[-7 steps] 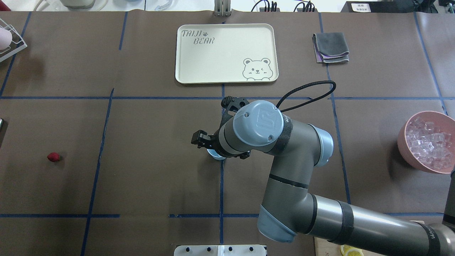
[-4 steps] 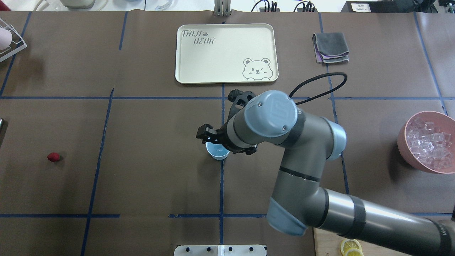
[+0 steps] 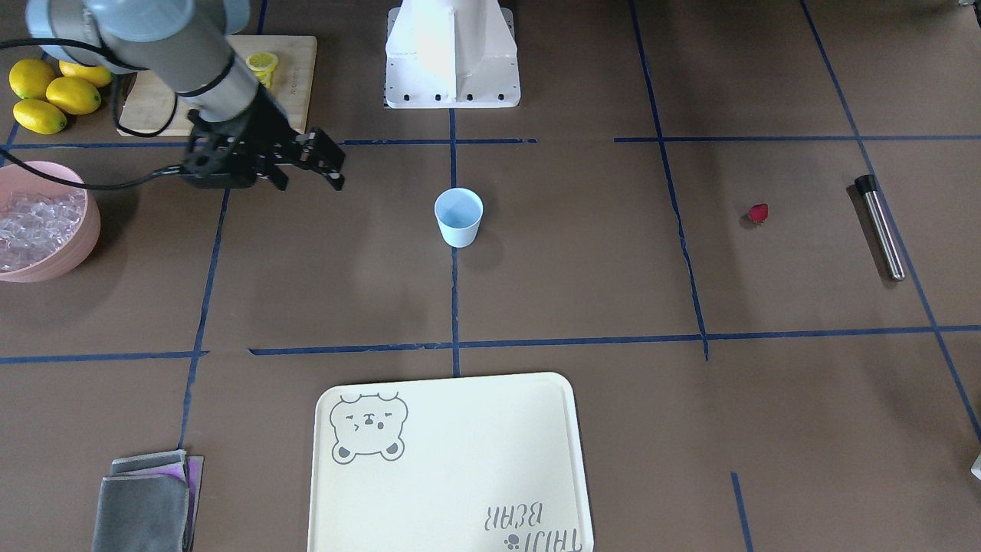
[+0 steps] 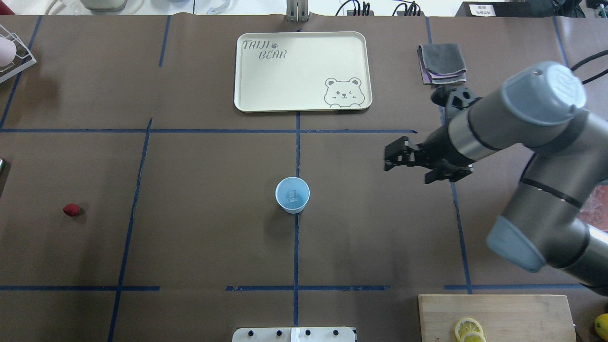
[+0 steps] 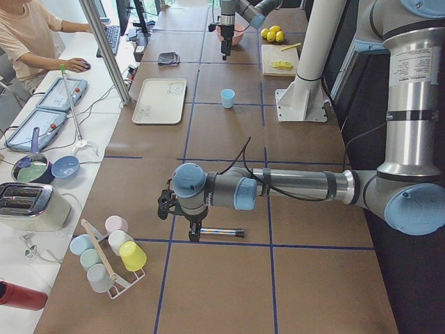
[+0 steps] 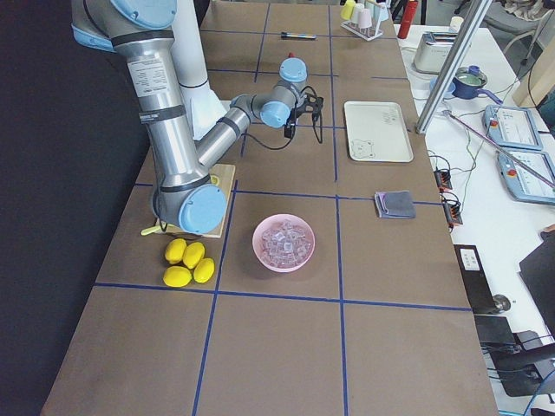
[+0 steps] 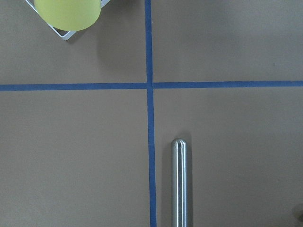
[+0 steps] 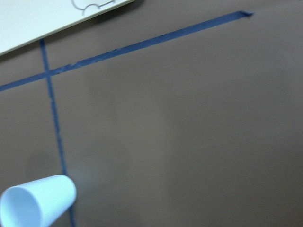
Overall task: Mash ice and strawberries in cup
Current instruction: 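Move the right gripper back over the pink bowl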
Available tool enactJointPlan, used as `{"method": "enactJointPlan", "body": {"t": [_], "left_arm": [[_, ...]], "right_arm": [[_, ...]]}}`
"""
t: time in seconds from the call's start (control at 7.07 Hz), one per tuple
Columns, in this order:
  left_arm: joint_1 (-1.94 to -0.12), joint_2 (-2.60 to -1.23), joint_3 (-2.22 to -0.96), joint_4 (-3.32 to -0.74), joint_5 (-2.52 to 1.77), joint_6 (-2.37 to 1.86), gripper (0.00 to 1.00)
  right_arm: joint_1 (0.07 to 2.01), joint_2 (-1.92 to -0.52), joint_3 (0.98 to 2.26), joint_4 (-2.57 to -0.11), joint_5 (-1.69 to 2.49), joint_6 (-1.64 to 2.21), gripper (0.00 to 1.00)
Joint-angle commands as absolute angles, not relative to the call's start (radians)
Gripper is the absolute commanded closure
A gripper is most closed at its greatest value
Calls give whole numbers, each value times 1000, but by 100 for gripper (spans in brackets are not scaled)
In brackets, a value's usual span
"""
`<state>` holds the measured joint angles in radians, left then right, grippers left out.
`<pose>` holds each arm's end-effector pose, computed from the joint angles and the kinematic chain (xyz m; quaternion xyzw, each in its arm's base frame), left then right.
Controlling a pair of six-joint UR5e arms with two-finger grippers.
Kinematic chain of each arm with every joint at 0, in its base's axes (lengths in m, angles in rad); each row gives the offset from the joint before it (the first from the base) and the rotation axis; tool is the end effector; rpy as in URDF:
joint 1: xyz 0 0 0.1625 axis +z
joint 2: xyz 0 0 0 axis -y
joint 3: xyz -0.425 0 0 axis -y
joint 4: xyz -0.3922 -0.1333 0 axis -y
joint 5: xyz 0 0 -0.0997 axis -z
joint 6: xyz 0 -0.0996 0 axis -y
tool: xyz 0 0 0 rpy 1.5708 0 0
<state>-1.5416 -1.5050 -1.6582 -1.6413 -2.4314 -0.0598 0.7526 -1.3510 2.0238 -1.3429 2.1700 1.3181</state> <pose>-0.0441 -0.4709 0.6336 0.0233 0.4182 0.0053 0.9081 -0.3311 -0.4157 0.3058 -0.0325 -0.4925 0.0883 0.8652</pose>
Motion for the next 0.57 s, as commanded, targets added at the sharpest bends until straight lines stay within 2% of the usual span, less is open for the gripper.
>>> {"method": "enactJointPlan", "body": {"t": [0.0,0.42], "left_arm": [[-1542,-1503,-1660,-1641,-2431,-58,0],[-1540,-1503,-1660,-1641,-2431,-60,0]], "right_arm": [[892,-1584,2071,-1336,2235,1046,1],[1107,-1776,2042,-1338,2240,807,2]]}}
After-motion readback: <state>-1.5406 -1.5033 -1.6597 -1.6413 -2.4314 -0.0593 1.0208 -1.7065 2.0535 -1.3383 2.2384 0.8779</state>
